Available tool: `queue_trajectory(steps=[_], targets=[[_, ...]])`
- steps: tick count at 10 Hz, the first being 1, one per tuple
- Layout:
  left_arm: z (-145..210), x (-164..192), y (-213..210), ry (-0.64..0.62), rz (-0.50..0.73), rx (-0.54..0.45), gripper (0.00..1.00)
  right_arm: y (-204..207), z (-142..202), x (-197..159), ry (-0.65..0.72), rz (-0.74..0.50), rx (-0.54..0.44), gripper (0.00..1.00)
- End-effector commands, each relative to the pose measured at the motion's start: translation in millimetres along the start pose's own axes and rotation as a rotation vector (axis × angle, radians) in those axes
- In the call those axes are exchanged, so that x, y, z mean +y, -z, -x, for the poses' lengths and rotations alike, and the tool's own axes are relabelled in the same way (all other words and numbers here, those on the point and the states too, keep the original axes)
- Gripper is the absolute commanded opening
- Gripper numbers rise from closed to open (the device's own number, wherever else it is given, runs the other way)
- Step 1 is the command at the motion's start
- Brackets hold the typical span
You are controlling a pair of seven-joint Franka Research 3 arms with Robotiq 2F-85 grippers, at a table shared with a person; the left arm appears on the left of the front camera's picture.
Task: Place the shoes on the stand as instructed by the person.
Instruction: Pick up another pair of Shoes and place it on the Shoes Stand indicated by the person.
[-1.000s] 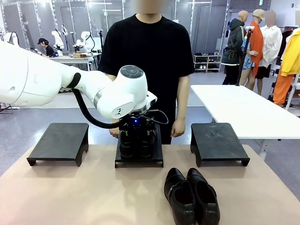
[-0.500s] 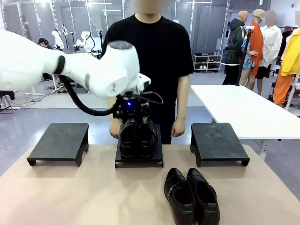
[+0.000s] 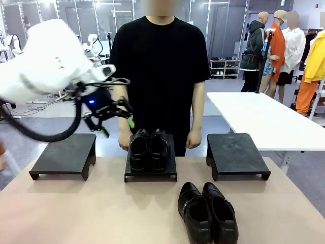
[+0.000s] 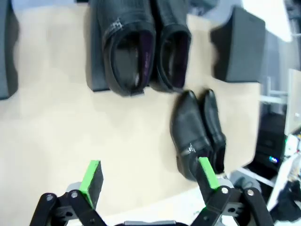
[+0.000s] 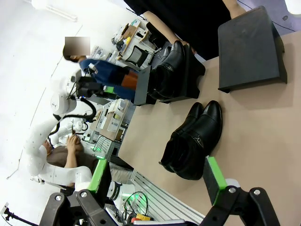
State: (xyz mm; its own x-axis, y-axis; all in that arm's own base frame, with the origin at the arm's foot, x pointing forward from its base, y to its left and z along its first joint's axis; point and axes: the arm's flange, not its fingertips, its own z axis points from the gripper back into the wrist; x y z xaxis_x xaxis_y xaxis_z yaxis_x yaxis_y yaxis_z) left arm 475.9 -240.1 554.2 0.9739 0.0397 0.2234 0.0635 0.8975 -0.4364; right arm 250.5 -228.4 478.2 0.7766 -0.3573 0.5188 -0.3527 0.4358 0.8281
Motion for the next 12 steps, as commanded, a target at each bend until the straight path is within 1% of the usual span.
queue_trajectory(steps=[1, 2, 5, 6, 9, 10, 11, 12], targets=[[41, 61, -30, -0.007, 0.225, 0.018, 1.0, -1, -2, 1, -0.019, -0.012, -0.011, 1.0], [53, 94, -50, -0.048, 0.372, 0.02, 1.0, -1, -2, 1, -0.019, -0.012, -0.011, 1.0], [96, 198, -84, -0.056, 0.682, 0.043, 1.0, -1, -2, 1, -0.019, -0.012, -0.011, 1.0], [108, 225, -88, -0.047, 0.75, 0.036, 1.0, -1, -2, 1, -0.019, -0.012, -0.011, 1.0], [152, 311, -90, -0.103, 0.936, -0.063, 1.0, -1, -2, 1, -0.019, -0.012, -0.011, 1.0], [169, 348, -92, -0.137, 1.013, -0.122, 1.0, -1, -2, 1, -0.019, -0.012, -0.011, 1.0], [179, 375, -90, -0.175, 1.041, -0.159, 1.0, -1, -2, 1, -0.019, -0.012, -0.011, 1.0], [184, 394, -87, -0.215, 1.064, -0.186, 1.0, -1, -2, 1, -0.019, -0.012, -0.011, 1.0]])
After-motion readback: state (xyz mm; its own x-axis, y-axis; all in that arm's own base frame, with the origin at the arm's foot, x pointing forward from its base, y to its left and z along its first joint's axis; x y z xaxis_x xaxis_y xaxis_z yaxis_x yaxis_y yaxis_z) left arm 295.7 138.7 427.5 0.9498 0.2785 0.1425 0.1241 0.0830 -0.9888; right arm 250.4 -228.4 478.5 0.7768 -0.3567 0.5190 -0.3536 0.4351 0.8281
